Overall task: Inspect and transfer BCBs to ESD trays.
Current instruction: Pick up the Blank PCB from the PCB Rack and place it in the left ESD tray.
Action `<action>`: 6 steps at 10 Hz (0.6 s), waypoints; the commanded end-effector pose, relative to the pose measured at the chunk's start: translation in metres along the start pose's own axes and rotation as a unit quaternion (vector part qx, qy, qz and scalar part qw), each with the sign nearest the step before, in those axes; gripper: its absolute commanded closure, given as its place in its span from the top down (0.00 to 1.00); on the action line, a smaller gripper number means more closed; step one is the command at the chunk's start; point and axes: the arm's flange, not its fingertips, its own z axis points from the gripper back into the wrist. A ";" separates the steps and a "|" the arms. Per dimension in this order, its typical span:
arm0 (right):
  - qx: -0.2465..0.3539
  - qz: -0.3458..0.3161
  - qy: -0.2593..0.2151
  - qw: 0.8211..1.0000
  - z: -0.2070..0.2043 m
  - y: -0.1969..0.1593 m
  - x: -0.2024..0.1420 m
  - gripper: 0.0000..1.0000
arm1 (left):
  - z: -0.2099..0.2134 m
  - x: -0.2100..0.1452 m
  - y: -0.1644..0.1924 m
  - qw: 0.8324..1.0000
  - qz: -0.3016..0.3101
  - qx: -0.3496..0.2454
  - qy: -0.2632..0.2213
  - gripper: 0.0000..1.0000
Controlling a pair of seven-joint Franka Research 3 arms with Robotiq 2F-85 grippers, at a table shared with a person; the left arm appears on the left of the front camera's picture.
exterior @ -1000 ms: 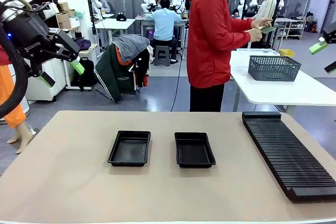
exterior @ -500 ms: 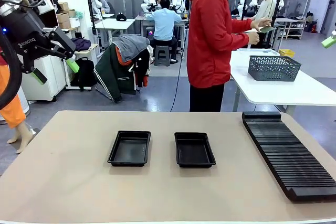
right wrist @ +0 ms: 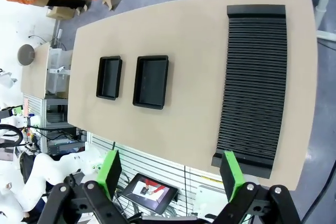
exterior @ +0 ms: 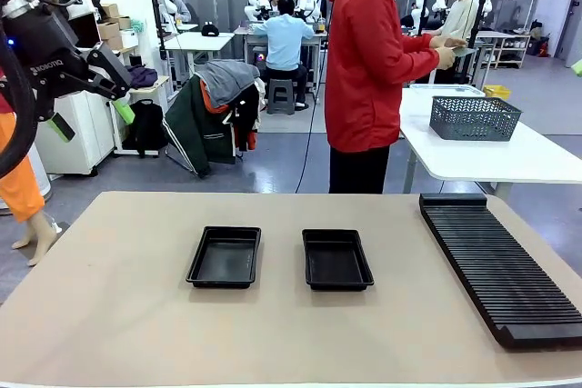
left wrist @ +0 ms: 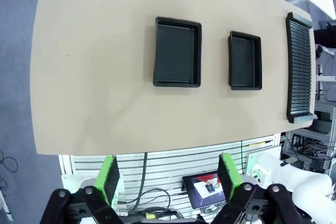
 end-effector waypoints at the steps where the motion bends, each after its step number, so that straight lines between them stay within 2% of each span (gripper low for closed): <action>1: -0.014 0.001 0.020 1.000 0.006 0.001 0.002 1.00 | 0.007 0.004 -0.002 1.000 0.004 0.027 -0.012 1.00; 6: -0.030 0.003 0.034 0.999 0.002 0.002 0.005 1.00 | 0.014 0.016 -0.018 0.996 -0.054 0.055 -0.043 1.00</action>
